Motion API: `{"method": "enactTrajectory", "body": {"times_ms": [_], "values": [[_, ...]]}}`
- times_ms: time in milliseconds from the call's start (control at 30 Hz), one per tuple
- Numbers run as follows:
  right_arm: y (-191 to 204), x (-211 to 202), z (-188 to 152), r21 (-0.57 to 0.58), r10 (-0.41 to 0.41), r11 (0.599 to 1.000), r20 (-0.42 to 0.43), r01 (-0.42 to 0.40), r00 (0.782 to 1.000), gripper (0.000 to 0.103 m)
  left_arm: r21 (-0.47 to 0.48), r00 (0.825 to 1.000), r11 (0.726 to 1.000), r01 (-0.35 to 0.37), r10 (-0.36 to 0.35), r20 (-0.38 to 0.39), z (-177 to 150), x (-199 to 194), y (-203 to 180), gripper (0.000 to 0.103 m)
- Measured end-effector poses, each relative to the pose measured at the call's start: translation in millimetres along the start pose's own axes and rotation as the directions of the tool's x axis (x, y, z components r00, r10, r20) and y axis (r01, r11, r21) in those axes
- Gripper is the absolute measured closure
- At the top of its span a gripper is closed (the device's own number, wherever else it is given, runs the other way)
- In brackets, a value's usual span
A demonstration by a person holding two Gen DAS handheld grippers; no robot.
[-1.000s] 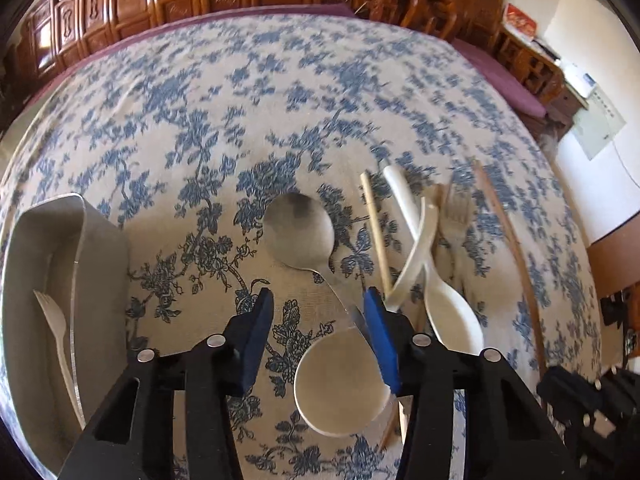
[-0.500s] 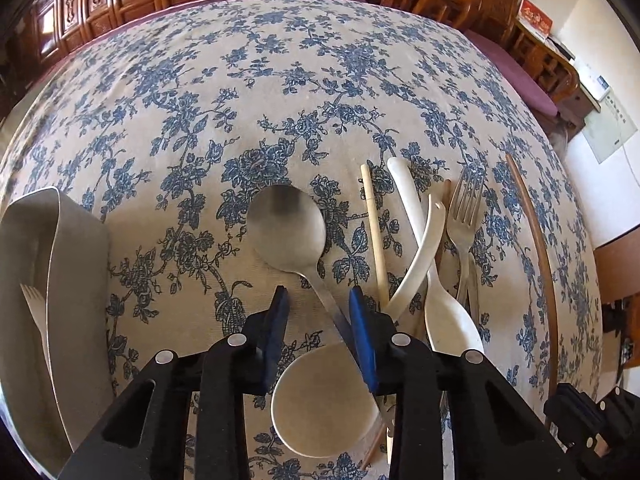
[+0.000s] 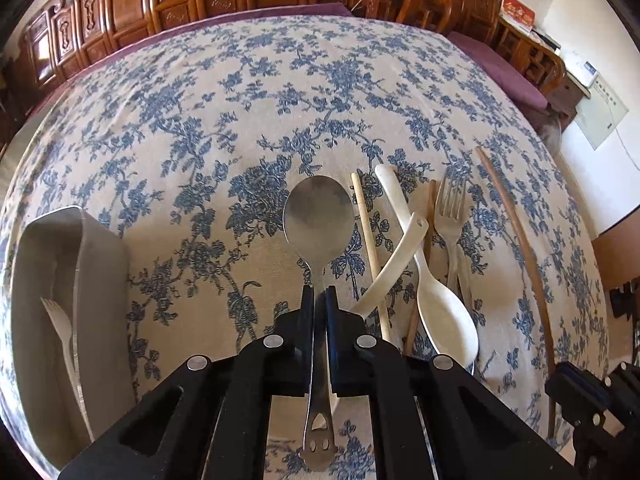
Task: Organize utensils
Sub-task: 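Carry the metal spoon into the tray with the left tool and release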
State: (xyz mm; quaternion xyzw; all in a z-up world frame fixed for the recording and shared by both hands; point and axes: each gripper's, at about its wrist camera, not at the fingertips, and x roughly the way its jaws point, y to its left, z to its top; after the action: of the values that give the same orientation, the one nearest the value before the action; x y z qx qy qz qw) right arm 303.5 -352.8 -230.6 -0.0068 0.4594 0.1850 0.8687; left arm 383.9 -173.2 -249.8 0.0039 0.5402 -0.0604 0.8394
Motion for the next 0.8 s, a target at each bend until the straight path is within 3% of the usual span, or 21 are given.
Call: {"method": "enactTrajectory", "body": {"times_ms": [333, 800], "values": [[18.4, -6.8, 3.5, -0.036, 0.007, 0.999, 0.016, -0.006, 1.0, 0.097, 0.047, 0.995, 0.999, -0.004, -0.001, 0.097, -12.2, -53.4, 11.0, 0.098], [63.4, -26.9, 14.2, -0.102, 0.051, 0.994, 0.076, -0.043, 0.996, 0.097, 0.045, 0.983, 0.999, -0.018, 0.01, 0.184, -35.0, -115.4, 61.2, 0.098]]}}
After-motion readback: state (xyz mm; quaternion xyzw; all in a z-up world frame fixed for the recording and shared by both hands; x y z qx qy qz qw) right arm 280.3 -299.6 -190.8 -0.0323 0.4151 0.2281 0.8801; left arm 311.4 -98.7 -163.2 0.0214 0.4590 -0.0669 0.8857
